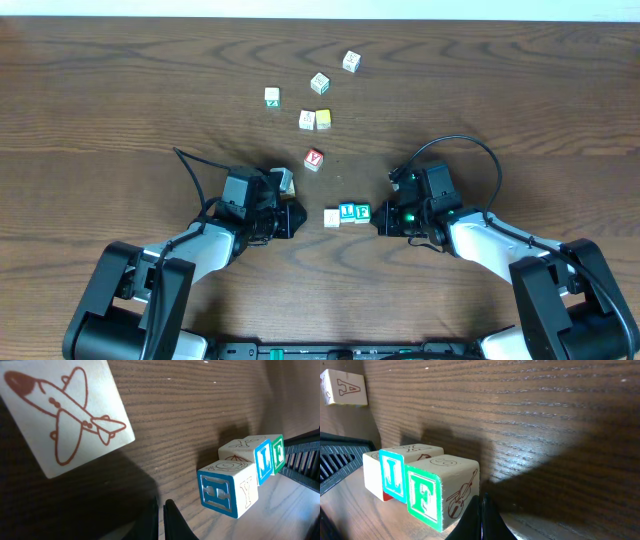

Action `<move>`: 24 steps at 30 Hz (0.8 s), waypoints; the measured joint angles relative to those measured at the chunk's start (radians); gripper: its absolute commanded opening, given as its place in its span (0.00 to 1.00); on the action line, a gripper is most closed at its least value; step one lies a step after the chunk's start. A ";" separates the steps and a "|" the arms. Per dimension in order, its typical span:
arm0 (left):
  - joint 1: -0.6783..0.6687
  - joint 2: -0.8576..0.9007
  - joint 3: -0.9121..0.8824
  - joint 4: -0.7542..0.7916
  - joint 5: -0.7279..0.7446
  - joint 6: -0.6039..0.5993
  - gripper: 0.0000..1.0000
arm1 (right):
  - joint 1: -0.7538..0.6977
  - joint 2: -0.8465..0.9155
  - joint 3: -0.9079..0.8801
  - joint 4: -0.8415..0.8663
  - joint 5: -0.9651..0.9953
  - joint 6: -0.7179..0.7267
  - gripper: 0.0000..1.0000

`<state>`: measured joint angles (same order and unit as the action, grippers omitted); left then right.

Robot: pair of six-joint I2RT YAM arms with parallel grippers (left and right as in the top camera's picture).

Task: Lift 3 blocks

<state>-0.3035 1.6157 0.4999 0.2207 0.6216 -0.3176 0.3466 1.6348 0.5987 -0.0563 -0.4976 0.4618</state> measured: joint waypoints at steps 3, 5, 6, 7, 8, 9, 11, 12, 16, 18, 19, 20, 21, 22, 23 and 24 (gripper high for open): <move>0.000 0.000 0.000 0.000 0.000 -0.002 0.07 | 0.000 0.001 0.000 0.000 -0.001 0.000 0.01; 0.000 0.000 0.000 0.000 0.000 -0.015 0.07 | 0.000 0.001 0.000 0.001 -0.001 0.000 0.01; 0.000 0.000 0.000 0.000 0.000 -0.023 0.07 | 0.000 0.001 0.000 0.001 -0.002 0.000 0.01; 0.000 0.000 0.000 0.000 0.000 -0.027 0.07 | 0.000 0.001 0.000 0.001 -0.001 0.000 0.01; 0.000 0.000 0.000 0.000 0.000 -0.032 0.07 | 0.000 0.001 0.000 0.001 -0.001 0.000 0.01; 0.000 0.000 0.000 0.000 0.000 -0.039 0.07 | 0.000 0.001 0.000 0.001 -0.001 0.000 0.01; 0.000 0.000 0.000 -0.001 0.010 -0.048 0.07 | 0.000 0.001 0.000 0.001 -0.001 0.000 0.01; 0.000 0.000 0.000 -0.004 0.019 -0.050 0.07 | 0.000 0.001 0.000 0.001 -0.001 0.000 0.01; -0.010 0.000 0.000 -0.032 0.053 -0.053 0.07 | 0.000 0.001 0.000 0.002 -0.001 0.000 0.01; -0.030 0.000 0.000 -0.034 0.066 -0.053 0.07 | 0.000 0.001 0.000 0.001 0.000 0.000 0.01; -0.045 0.000 0.000 -0.034 0.072 -0.052 0.07 | 0.000 0.001 0.000 0.001 0.000 0.000 0.01; -0.061 0.000 0.000 -0.034 0.078 -0.052 0.07 | 0.000 0.001 0.000 0.001 0.000 0.000 0.01; -0.076 0.000 0.000 -0.035 0.082 -0.051 0.07 | 0.000 0.001 0.000 0.001 0.000 0.000 0.01; -0.094 0.000 0.000 -0.037 0.084 -0.051 0.07 | 0.000 0.001 0.000 0.001 0.000 0.000 0.01; -0.108 0.000 0.000 -0.039 0.084 -0.051 0.07 | 0.000 0.001 0.000 0.001 0.000 0.000 0.01; -0.122 0.000 0.000 -0.041 0.086 -0.050 0.07 | 0.000 0.001 0.000 0.001 0.000 0.000 0.01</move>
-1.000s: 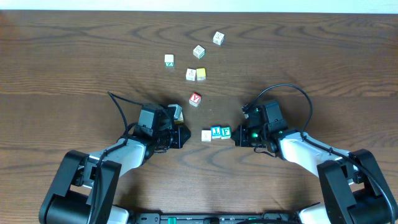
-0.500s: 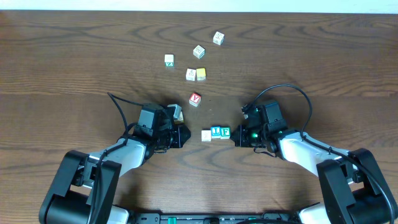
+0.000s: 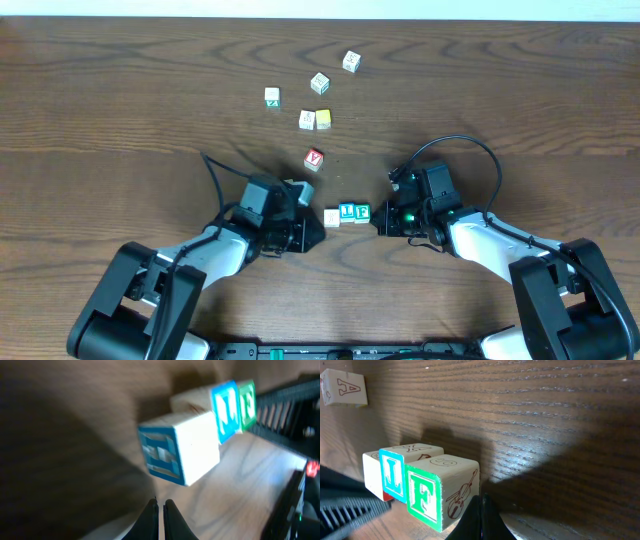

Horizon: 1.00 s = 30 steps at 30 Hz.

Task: Lift 3 blocks

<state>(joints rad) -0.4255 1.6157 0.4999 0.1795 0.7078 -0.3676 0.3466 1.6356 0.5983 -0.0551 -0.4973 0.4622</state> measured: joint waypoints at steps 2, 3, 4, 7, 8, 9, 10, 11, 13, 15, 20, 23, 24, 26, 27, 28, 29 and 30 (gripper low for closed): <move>-0.023 0.000 0.000 -0.006 0.001 0.002 0.07 | 0.000 0.000 0.000 0.000 0.000 0.000 0.01; -0.033 0.000 0.000 -0.014 0.001 0.002 0.07 | 0.000 0.000 0.000 0.000 0.000 0.000 0.01; -0.041 0.000 0.000 -0.021 0.001 0.002 0.07 | 0.000 0.000 0.000 0.000 0.000 0.000 0.01; -0.058 0.000 0.000 -0.031 -0.001 0.001 0.07 | 0.000 0.000 0.000 0.000 0.000 0.000 0.01; -0.061 0.000 0.000 -0.031 -0.005 0.000 0.07 | 0.000 0.000 0.000 0.000 0.000 -0.001 0.01; -0.062 0.000 0.000 -0.030 -0.013 -0.003 0.07 | 0.000 0.000 0.000 0.000 0.000 -0.002 0.01; -0.062 0.000 0.000 -0.027 -0.016 -0.003 0.07 | 0.000 0.000 0.000 0.000 0.000 -0.003 0.01; -0.062 0.000 0.000 -0.021 -0.023 -0.003 0.07 | 0.000 0.000 0.000 0.000 0.000 -0.004 0.01; -0.062 0.000 0.000 -0.006 -0.036 -0.003 0.07 | 0.000 0.000 0.000 0.000 0.000 -0.004 0.01; -0.062 0.000 0.000 0.018 -0.044 -0.006 0.07 | 0.000 0.000 0.000 0.000 0.000 -0.006 0.01; -0.062 0.000 0.000 0.065 -0.067 -0.029 0.07 | 0.000 0.000 0.000 -0.001 0.000 -0.007 0.01; -0.062 0.000 0.000 0.073 -0.073 -0.037 0.07 | 0.000 0.000 0.000 0.000 0.000 -0.008 0.01; -0.062 0.000 0.000 0.074 -0.079 -0.040 0.07 | 0.000 0.000 0.000 -0.001 0.000 -0.007 0.01; -0.062 0.000 0.000 0.074 -0.083 -0.048 0.07 | 0.000 0.000 0.000 -0.001 0.000 -0.008 0.01; -0.062 0.000 0.000 0.076 -0.087 -0.049 0.07 | 0.000 0.000 0.000 -0.001 0.000 -0.007 0.01; -0.062 0.000 0.000 0.076 -0.091 -0.051 0.07 | 0.000 0.000 0.000 -0.001 0.000 -0.007 0.01; -0.062 0.000 0.000 0.078 -0.095 -0.053 0.07 | 0.000 0.000 0.000 -0.001 0.000 -0.007 0.01; -0.062 0.000 0.000 0.082 -0.098 -0.055 0.07 | 0.000 0.000 0.000 -0.001 0.000 -0.007 0.01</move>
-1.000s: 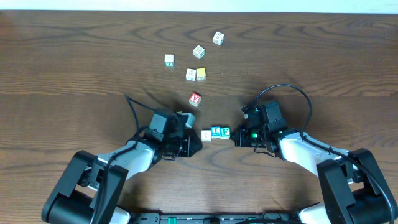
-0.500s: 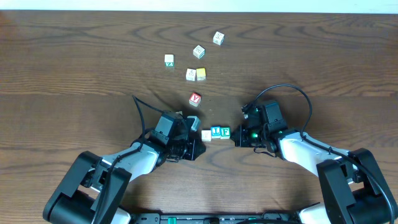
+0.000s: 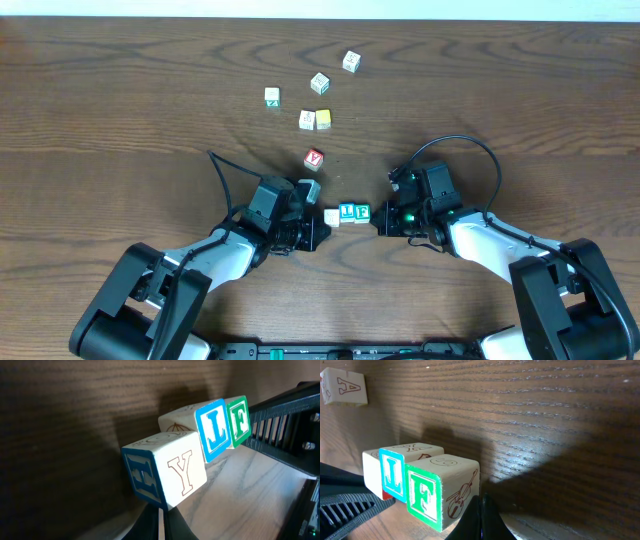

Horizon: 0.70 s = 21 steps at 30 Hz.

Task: Lift 3 blocks

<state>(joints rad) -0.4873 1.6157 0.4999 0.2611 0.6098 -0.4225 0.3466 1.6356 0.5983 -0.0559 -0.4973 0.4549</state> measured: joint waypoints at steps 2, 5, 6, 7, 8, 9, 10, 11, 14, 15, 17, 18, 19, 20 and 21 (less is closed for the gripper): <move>0.000 0.000 0.000 0.012 -0.007 -0.001 0.07 | 0.000 0.000 0.000 0.000 0.000 0.000 0.01; 0.000 0.000 0.000 0.027 -0.011 -0.008 0.07 | 0.000 0.000 0.000 0.000 0.000 -0.001 0.01; 0.000 0.000 0.000 0.034 -0.011 -0.010 0.07 | 0.000 0.000 0.000 0.000 0.000 -0.001 0.01; 0.000 0.000 0.000 0.036 -0.011 -0.012 0.07 | 0.000 0.000 0.000 0.000 0.000 -0.001 0.01; 0.000 0.000 0.000 0.036 -0.012 -0.016 0.07 | 0.000 0.000 0.000 0.000 0.000 -0.001 0.01; 0.000 0.000 0.000 0.036 -0.012 -0.019 0.07 | 0.000 0.000 0.000 0.000 0.000 -0.001 0.01; 0.000 0.000 0.000 0.036 -0.012 -0.020 0.07 | 0.000 0.000 0.000 0.000 0.000 -0.001 0.01; 0.000 0.000 0.000 0.036 -0.012 -0.022 0.08 | 0.000 0.000 0.000 0.000 0.000 -0.001 0.01; 0.000 0.000 0.000 0.036 -0.012 -0.024 0.07 | 0.000 0.000 0.000 0.000 0.000 -0.002 0.01; 0.000 0.000 0.000 0.035 -0.012 -0.024 0.07 | 0.000 0.000 0.000 0.000 0.000 -0.002 0.01; -0.003 0.000 0.000 0.036 -0.012 -0.024 0.07 | 0.000 0.000 0.000 0.000 0.000 -0.003 0.01; -0.006 0.000 0.000 0.036 -0.014 -0.024 0.07 | 0.000 0.000 0.000 0.000 0.000 -0.004 0.01; -0.010 0.000 0.000 0.036 -0.014 -0.024 0.07 | 0.000 0.000 0.000 0.000 0.000 -0.004 0.01; -0.014 0.000 0.000 0.036 -0.014 -0.024 0.07 | 0.000 0.000 0.000 0.000 0.000 -0.004 0.01; -0.019 0.000 0.000 0.036 -0.015 -0.024 0.07 | 0.000 0.000 0.000 0.000 0.000 -0.004 0.01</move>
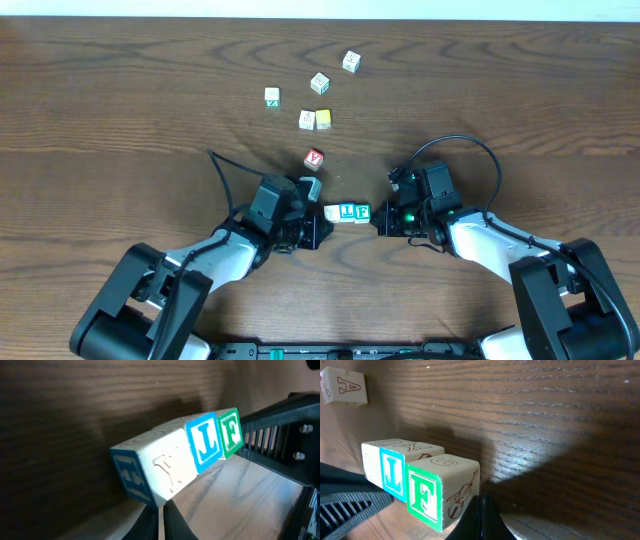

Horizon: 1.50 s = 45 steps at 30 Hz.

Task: Lift 3 blocks

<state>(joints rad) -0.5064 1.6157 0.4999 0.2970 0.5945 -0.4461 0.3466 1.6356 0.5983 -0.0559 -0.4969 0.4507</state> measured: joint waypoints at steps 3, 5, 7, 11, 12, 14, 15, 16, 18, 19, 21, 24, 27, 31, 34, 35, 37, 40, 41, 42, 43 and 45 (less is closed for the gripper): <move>-0.008 0.000 0.000 0.000 -0.004 0.000 0.07 | 0.000 0.000 0.000 0.000 0.000 0.000 0.01; -0.009 0.000 0.000 0.003 -0.009 -0.002 0.07 | 0.000 0.000 0.000 0.000 0.000 0.000 0.01; -0.009 0.000 0.000 0.007 -0.014 -0.003 0.07 | 0.000 0.000 0.000 0.000 0.000 0.000 0.01; -0.009 0.000 0.000 0.000 -0.018 -0.003 0.07 | 0.000 0.000 0.000 0.000 0.000 0.000 0.01; -0.011 0.000 0.000 -0.004 -0.018 -0.003 0.07 | 0.000 0.000 0.000 0.000 0.000 0.000 0.01; -0.014 0.000 0.000 -0.005 -0.017 -0.002 0.07 | 0.000 0.000 0.000 -0.002 0.000 0.000 0.01; -0.019 0.000 0.000 -0.006 -0.013 0.002 0.07 | 0.000 0.000 0.000 -0.006 0.000 0.000 0.01; -0.022 0.000 0.000 -0.008 -0.006 0.004 0.07 | 0.000 0.000 0.000 -0.010 -0.001 0.000 0.01; -0.032 0.000 0.000 -0.032 0.011 0.017 0.07 | 0.000 -0.002 0.005 -0.052 -0.004 -0.004 0.01; -0.035 0.000 0.000 -0.058 0.016 0.027 0.07 | 0.000 -0.003 0.008 -0.066 -0.004 -0.004 0.01; -0.039 0.000 0.000 -0.106 0.034 0.044 0.07 | 0.000 -0.007 0.012 -0.096 -0.005 -0.005 0.01; -0.039 -0.004 0.002 -0.132 0.051 0.062 0.07 | 0.000 -0.012 0.015 -0.127 -0.013 -0.008 0.01; -0.039 -0.004 0.002 -0.133 0.057 0.071 0.07 | 0.000 -0.014 0.015 -0.144 -0.030 -0.009 0.01; -0.039 -0.004 0.002 -0.133 0.058 0.080 0.07 | 0.010 -0.014 0.013 -0.134 -0.034 -0.012 0.01; -0.039 -0.004 0.002 -0.133 0.058 0.081 0.07 | 0.035 -0.014 0.013 -0.127 -0.034 -0.012 0.01; -0.039 -0.004 0.002 -0.133 0.058 0.081 0.07 | 0.047 -0.013 0.012 -0.127 -0.035 -0.013 0.01; -0.039 -0.004 0.002 -0.133 0.058 0.081 0.07 | 0.067 -0.013 0.010 -0.122 -0.034 -0.013 0.01; -0.039 -0.004 0.002 -0.133 0.057 0.081 0.07 | 0.084 -0.013 0.007 -0.100 -0.030 -0.014 0.01; -0.039 -0.004 0.002 -0.133 0.058 0.081 0.07 | 0.084 -0.013 0.006 -0.095 -0.027 -0.014 0.01; -0.039 -0.004 0.002 -0.133 0.057 0.081 0.07 | 0.085 -0.013 0.006 -0.091 -0.023 -0.014 0.01; -0.039 -0.004 0.002 -0.133 0.058 0.081 0.07 | 0.085 -0.013 0.006 -0.085 -0.018 -0.014 0.01; -0.039 -0.004 0.002 -0.133 0.057 0.081 0.07 | 0.085 -0.013 0.006 -0.077 -0.005 -0.014 0.01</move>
<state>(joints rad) -0.5453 1.6119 0.5018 0.1642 0.6518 -0.3653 0.4316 1.6222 0.6044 -0.1326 -0.5022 0.4362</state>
